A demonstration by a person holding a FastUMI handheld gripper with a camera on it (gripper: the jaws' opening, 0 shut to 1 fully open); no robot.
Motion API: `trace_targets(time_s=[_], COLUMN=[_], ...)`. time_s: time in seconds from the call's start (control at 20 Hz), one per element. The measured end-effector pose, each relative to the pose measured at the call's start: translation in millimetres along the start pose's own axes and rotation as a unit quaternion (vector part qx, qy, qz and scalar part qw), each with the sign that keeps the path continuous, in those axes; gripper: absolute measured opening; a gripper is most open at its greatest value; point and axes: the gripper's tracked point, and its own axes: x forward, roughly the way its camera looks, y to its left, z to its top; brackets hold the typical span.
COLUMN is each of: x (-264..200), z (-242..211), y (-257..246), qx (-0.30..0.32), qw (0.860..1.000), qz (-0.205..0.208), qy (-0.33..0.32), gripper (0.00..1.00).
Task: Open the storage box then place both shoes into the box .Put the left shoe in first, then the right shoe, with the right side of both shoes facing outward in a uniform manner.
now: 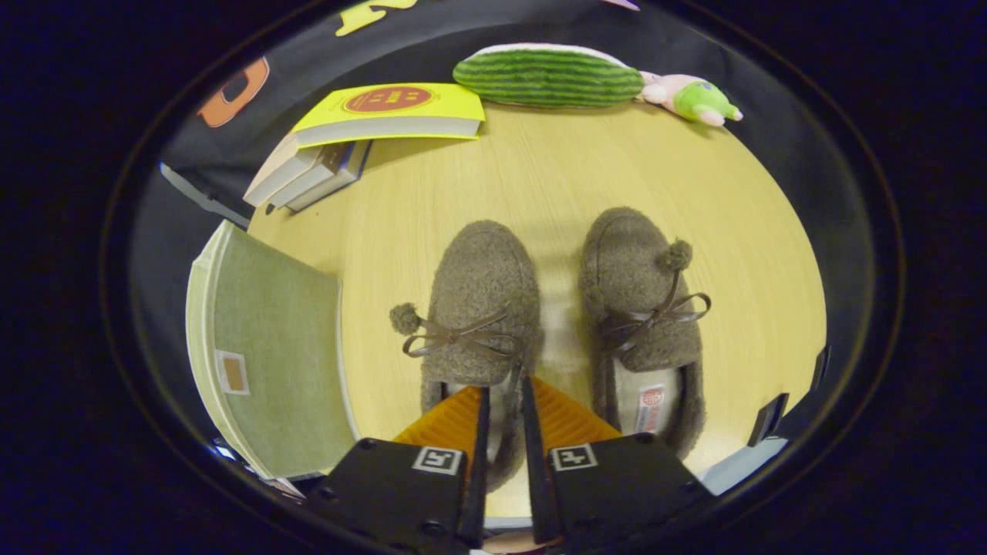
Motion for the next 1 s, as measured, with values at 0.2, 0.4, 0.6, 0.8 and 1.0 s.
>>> trace_targets(time_s=[0.2, 0.4, 0.6, 0.8, 1.0], x=[17, 9, -16, -45, -76], z=[0, 2, 2, 2, 2], y=[-10, -3, 16, 37, 64], qx=[0.000, 0.019, 0.021, 0.017, 0.019], qw=[1.000, 1.000, 0.999, 0.999, 0.998], qz=[-0.014, 0.004, 0.029, 0.040, 0.057], qy=[0.008, 0.021, 0.015, -0.003, -0.011], gripper=[0.08, 0.06, 0.06, 0.06, 0.06])
